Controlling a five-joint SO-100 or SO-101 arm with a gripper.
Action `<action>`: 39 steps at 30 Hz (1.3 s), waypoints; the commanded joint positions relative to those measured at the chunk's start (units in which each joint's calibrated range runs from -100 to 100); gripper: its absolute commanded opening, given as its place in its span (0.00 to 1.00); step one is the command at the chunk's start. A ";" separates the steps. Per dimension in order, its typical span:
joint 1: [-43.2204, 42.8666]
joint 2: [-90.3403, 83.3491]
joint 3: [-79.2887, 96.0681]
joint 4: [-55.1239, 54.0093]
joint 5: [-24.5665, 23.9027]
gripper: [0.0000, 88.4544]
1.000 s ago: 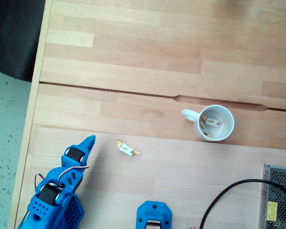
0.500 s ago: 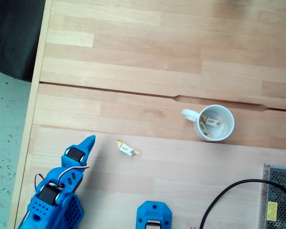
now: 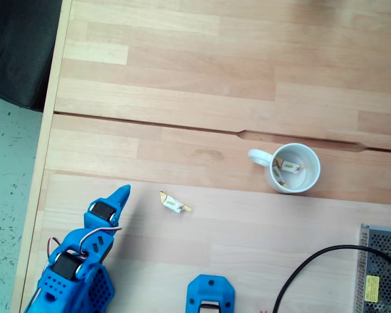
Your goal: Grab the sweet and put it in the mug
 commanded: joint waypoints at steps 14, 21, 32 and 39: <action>0.33 -0.63 -2.31 -0.36 -0.15 0.07; 6.94 0.66 -15.16 6.73 -2.30 0.06; 6.87 4.62 -20.42 20.69 -4.54 0.06; 6.87 20.97 -36.21 20.61 -3.96 0.06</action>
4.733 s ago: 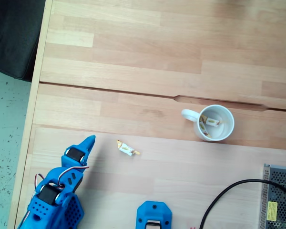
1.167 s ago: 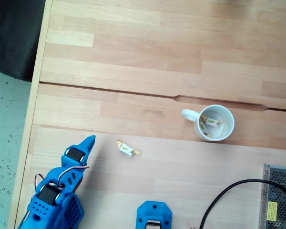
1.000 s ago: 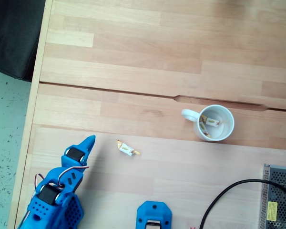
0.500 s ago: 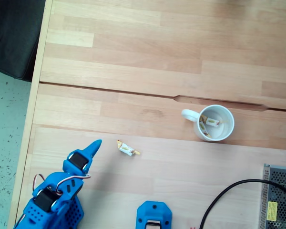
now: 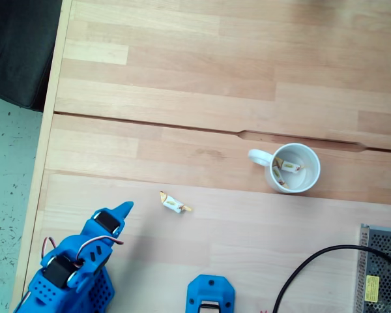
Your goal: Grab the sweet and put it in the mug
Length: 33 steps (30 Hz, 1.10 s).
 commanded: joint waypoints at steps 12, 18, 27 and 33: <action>1.03 35.09 -22.97 0.34 -1.95 0.07; 3.13 35.87 -18.42 0.34 -1.47 0.07; 11.27 36.04 -16.55 0.18 -1.12 0.07; 11.70 36.12 -17.97 0.18 0.49 0.07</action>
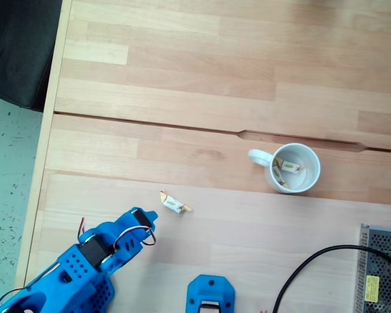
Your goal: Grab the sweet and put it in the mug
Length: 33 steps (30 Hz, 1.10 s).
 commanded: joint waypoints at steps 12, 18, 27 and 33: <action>0.70 14.36 -15.49 -2.56 1.03 0.07; 2.44 26.23 -20.93 -2.96 0.49 0.07; 6.43 31.83 -21.37 -2.96 0.39 0.07; 6.36 34.32 -21.37 -3.04 0.39 0.07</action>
